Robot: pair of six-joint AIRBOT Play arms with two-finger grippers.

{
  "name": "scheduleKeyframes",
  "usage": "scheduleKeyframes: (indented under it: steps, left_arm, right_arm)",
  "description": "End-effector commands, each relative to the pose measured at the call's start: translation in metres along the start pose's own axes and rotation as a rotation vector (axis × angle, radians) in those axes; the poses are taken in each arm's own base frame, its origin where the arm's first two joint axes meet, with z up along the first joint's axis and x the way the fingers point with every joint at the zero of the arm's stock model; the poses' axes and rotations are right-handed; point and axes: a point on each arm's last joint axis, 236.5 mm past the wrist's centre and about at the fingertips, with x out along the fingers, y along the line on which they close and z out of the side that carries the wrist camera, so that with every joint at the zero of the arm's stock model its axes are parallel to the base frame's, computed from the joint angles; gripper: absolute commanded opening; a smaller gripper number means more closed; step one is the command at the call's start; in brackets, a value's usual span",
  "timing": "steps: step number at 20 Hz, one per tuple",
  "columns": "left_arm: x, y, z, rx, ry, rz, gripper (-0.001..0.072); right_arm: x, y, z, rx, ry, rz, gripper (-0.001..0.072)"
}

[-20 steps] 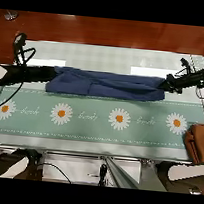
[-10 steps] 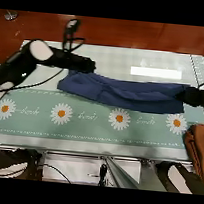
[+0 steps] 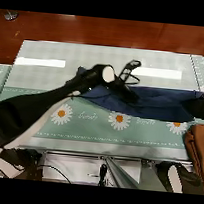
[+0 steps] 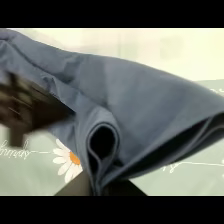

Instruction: Fold the shirts.

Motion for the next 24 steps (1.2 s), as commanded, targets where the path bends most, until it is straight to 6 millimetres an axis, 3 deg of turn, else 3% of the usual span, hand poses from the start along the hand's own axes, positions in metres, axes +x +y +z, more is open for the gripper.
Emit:
scheduleKeyframes:
  steps: [1,3,5,8,10,12,14,16,19,21,22,24]
  left_arm:
    - [0.049,-0.046,-0.019,-0.011,0.05,-0.066,0.0027]
    - [0.062,-0.061,-0.025,0.006,0.064,-0.087,0.0028]
    - [0.06,-0.061,-0.021,0.008,0.055,-0.088,0.0028]
    - [0.022,-0.024,0.01,-0.048,0.007,-0.069,0.0028]
    - [-0.025,0.024,0.034,-0.112,-0.036,-0.033,0.0028]
    - [-0.085,0.077,0.048,-0.196,-0.078,0.0,0.0028]
    - [-0.155,0.126,0.057,-0.273,-0.152,0.041,0.0028]
    - [-0.23,0.16,0.061,-0.326,-0.254,0.088,0.0027]
    - [-0.337,0.181,0.059,-0.317,-0.432,0.182,0.0029]
    - [-0.389,0.176,0.043,-0.307,-0.52,0.24,0.0029]
    - [-0.403,0.166,0.032,-0.277,-0.545,0.256,0.0029]
    - [-0.414,0.141,0.01,-0.216,-0.57,0.271,0.0029]
  right_arm:
    - [-0.004,0.004,-0.001,0.003,-0.012,0.003,0.0021]
    - [-0.004,0.003,0.001,0.007,-0.021,0.001,0.0021]
    - [-0.004,0.003,0.001,0.011,-0.023,0.0,0.0021]
    - [-0.004,0.003,0.001,0.011,-0.022,0.001,0.0021]
    - [-0.004,0.005,0.001,0.012,-0.024,0.01,0.0021]
    - [-0.004,0.013,0.004,0.006,-0.035,0.043,0.0021]
    - [0.004,0.026,0.011,0.001,-0.036,0.104,0.0021]
    - [0.022,0.047,0.02,-0.014,-0.009,0.186,0.0021]
    - [0.063,0.098,0.035,-0.101,0.075,0.297,0.0021]
    - [0.101,0.145,0.038,-0.185,0.152,0.364,0.0021]
    - [0.124,0.167,0.038,-0.225,0.185,0.384,0.0021]
    - [0.172,0.197,0.031,-0.285,0.269,0.382,0.0021]
